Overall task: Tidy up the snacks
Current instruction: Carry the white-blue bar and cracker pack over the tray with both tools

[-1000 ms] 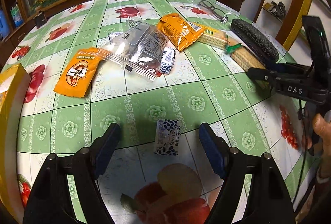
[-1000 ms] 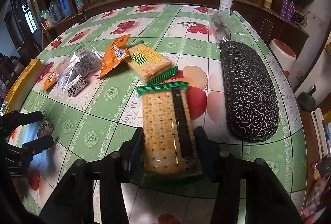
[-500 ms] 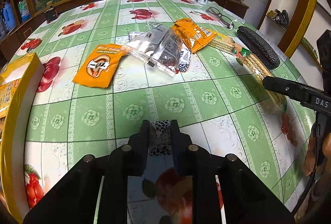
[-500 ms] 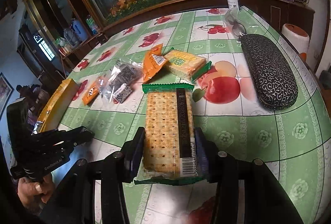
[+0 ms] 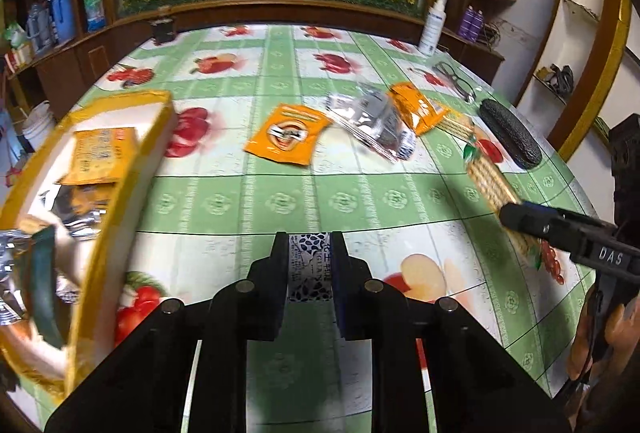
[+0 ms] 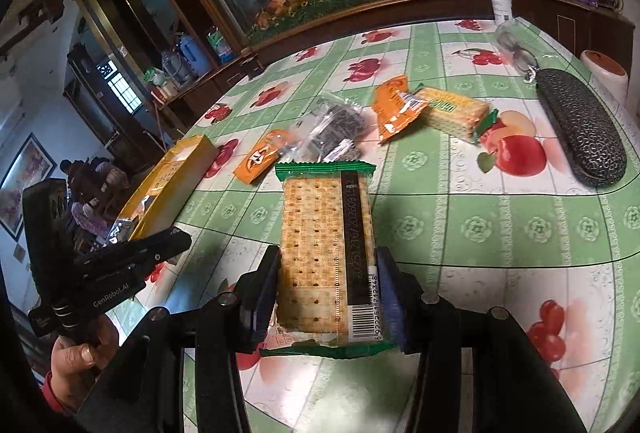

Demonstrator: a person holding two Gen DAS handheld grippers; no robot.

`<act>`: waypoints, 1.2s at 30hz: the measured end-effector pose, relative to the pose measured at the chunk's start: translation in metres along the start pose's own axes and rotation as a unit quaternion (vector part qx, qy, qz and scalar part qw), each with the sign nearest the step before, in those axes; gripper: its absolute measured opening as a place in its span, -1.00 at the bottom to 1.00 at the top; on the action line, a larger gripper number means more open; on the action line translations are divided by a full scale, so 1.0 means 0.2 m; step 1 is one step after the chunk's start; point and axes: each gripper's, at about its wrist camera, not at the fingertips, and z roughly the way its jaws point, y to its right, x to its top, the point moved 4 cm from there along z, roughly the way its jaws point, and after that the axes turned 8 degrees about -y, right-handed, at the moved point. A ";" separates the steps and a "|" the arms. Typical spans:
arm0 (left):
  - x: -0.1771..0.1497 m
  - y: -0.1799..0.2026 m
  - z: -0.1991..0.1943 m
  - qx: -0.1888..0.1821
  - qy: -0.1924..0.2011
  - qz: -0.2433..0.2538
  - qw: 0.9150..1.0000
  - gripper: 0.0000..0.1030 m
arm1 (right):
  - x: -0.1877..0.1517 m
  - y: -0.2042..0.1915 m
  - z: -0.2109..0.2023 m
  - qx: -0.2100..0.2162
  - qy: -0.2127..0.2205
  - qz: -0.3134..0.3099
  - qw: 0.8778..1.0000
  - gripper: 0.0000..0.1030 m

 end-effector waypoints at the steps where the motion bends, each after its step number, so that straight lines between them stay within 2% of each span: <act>1: 0.00 -0.02 -0.02 0.007 0.005 -0.001 1.000 -0.68 | -0.01 -0.03 0.02 0.006 -0.004 -0.003 1.000 -0.07; 12: -0.03 -0.22 -0.11 0.048 0.028 -0.036 0.998 -0.68 | -0.01 -0.34 0.15 0.041 -0.031 -0.052 0.997 -0.07; 24: -0.07 -0.49 -0.21 0.091 0.050 -0.088 0.991 -0.67 | -0.01 -0.63 0.29 0.072 -0.059 -0.095 0.991 -0.08; 36: -0.12 -0.69 -0.25 0.121 0.052 -0.117 0.984 -0.67 | 0.03 -0.91 0.40 0.104 -0.074 -0.129 0.983 -0.08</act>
